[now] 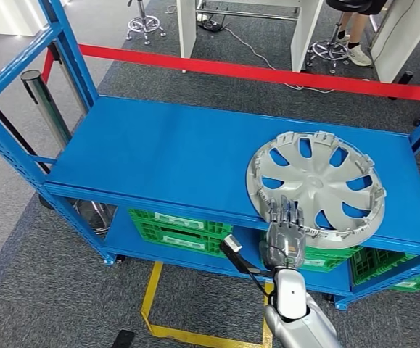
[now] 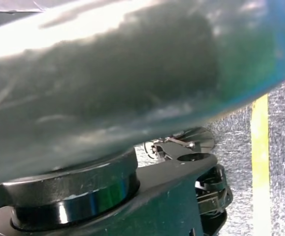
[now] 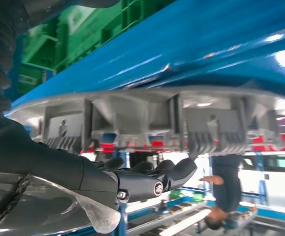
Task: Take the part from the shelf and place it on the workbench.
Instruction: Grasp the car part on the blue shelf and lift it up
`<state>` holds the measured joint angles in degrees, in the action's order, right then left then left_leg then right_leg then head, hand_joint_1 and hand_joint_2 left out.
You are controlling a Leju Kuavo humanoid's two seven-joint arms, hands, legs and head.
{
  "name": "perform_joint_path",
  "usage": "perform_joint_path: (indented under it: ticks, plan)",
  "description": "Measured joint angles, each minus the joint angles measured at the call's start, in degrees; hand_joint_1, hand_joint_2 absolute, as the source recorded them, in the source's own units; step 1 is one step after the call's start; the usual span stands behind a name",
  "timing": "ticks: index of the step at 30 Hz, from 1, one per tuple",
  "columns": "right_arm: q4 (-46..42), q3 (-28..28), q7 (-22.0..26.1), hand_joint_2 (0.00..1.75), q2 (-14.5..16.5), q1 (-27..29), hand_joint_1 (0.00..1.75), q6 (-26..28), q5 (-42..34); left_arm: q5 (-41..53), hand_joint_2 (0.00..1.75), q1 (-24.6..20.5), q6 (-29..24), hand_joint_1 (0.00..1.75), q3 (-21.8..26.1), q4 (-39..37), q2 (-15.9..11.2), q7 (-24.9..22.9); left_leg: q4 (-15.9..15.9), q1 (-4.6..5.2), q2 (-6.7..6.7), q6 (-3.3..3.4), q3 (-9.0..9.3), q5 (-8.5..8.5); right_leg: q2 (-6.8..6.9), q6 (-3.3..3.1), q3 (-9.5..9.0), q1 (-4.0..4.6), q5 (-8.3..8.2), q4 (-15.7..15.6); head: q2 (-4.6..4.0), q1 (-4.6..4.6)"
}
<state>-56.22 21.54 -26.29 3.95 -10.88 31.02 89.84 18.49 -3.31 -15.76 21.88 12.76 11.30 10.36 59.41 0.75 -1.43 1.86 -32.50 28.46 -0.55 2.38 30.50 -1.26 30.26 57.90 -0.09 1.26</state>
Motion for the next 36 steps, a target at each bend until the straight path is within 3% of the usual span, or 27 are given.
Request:
perform_joint_path:
  ticks: [5,15,24,36]
  plan:
    - [-10.1,3.9,-6.0,1.75,-4.4,3.6,0.00,-4.6,0.2,-0.6,0.00,0.3,0.3,0.00,1.6,0.0,0.0,0.6,0.0,0.00,0.00,0.03,-0.02,0.03,-0.01,0.00,-0.02,0.00,0.00,-0.1,0.00,-0.01]
    - [-22.1,5.3,-9.1,1.75,-9.6,9.1,0.00,-5.4,0.2,-0.9,0.00,0.9,0.8,0.00,3.7,0.0,-0.3,1.6,0.0,0.00,0.00,0.04,-0.02,0.03,-0.01,0.01,-0.04,0.00,0.00,-0.1,0.00,-0.01]
    - [-25.3,5.1,-7.7,1.75,-10.7,11.5,0.00,-5.9,0.2,-0.2,0.00,1.1,0.8,0.00,4.6,0.0,-0.2,1.6,0.0,0.00,0.00,0.04,-0.02,0.03,0.00,0.01,-0.05,0.00,0.00,-0.1,0.00,0.00]
    - [-21.7,0.0,-6.0,1.75,-10.6,11.4,0.00,-5.1,0.2,0.7,0.00,1.0,0.9,0.00,4.9,0.0,-0.2,1.5,0.0,0.00,0.00,0.04,-0.01,0.03,0.01,0.02,-0.07,0.00,0.00,-0.1,0.00,-0.01]
